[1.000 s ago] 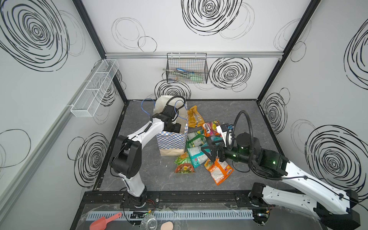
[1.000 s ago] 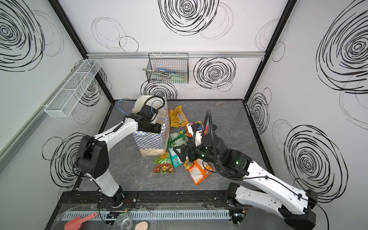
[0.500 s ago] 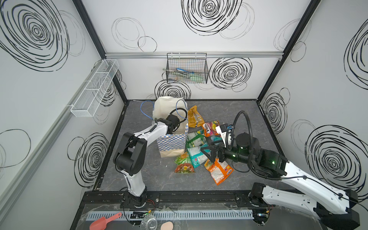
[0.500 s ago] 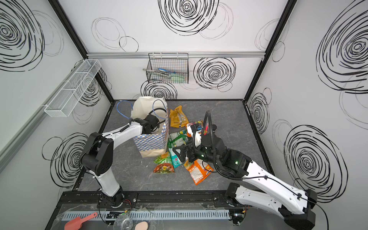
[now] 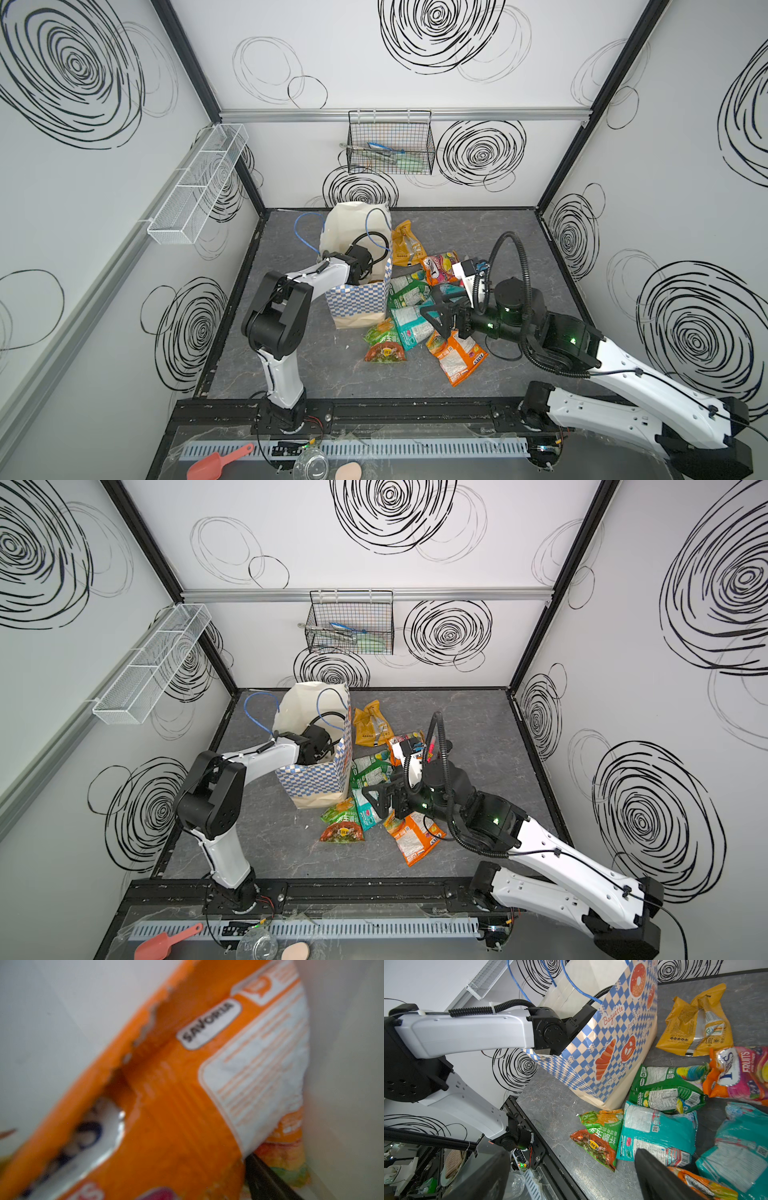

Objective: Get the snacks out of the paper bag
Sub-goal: 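Close the left gripper on the orange Fox's packet at the bag bottom, then lift the orange packet up out of the bag with the left gripper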

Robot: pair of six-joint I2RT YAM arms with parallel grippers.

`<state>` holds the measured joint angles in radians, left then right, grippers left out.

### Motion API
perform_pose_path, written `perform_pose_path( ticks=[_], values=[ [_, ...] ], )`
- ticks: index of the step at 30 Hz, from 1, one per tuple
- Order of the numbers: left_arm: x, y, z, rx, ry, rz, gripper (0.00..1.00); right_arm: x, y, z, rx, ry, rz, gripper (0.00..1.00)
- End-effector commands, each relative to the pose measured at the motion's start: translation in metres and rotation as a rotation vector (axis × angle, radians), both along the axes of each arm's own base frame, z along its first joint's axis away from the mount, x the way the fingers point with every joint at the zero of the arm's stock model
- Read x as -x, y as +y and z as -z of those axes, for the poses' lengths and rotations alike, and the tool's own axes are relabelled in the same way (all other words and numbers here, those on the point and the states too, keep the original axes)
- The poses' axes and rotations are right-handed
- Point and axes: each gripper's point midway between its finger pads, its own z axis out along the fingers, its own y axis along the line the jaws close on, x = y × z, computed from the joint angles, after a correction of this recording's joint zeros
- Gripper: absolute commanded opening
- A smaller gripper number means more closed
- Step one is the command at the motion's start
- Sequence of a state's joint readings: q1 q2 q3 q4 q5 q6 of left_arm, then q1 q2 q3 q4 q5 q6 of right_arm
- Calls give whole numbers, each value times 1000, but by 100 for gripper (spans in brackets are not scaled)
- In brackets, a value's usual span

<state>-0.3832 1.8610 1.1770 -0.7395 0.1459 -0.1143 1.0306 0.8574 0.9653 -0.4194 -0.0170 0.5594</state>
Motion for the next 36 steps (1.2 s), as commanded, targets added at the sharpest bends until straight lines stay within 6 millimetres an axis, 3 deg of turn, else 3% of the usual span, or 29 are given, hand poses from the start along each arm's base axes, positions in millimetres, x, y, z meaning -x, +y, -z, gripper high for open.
perform_pose_path(
  ticks=[1, 9, 20, 29, 36],
  values=[
    [18, 18, 42, -87, 73, 4, 76, -1, 0, -2, -1, -15, 5, 97],
    [12, 17, 37, -58, 52, -3, 40, -3, 3, -4, 2, -13, 5, 97],
    [-10, 14, 5, -36, -61, -18, 9, -3, 4, -3, 11, -15, 1, 97],
    [-29, 13, -26, -4, -157, -49, 0, -3, 3, -3, 10, -15, 3, 97],
    [-45, 13, -54, 15, -232, -76, 0, -3, 3, -4, 8, -15, 2, 97]
  ],
)
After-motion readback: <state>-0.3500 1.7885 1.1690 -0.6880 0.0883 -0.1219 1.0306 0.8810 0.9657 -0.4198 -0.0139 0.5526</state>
